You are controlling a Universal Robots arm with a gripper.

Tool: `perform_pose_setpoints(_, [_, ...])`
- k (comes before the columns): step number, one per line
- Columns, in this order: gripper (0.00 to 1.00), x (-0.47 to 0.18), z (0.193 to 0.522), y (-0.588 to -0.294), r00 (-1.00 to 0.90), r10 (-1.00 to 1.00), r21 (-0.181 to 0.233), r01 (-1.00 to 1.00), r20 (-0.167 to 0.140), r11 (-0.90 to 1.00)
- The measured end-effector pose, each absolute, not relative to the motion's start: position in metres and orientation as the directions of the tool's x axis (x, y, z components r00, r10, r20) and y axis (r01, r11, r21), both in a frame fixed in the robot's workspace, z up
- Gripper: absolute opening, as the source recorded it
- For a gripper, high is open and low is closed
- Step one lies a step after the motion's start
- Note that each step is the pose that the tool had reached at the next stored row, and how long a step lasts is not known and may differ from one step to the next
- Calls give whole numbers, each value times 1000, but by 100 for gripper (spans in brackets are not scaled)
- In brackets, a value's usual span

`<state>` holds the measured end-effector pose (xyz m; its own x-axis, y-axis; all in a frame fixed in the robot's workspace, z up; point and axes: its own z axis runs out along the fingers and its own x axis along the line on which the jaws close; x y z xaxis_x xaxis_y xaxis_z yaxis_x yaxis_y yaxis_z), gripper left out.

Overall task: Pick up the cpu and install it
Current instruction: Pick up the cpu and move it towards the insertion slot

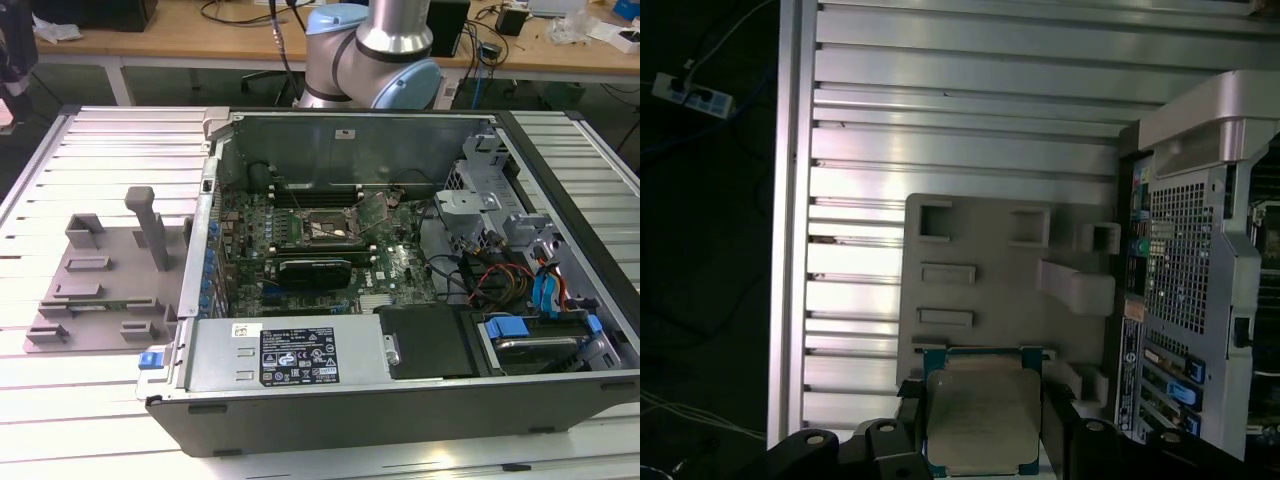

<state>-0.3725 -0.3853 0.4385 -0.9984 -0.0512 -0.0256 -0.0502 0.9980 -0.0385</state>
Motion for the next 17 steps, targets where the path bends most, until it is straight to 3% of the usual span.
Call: perform_pose_setpoints(17, [55, -340, 433, -385, -998, -51, -39, -50, -25, 998])
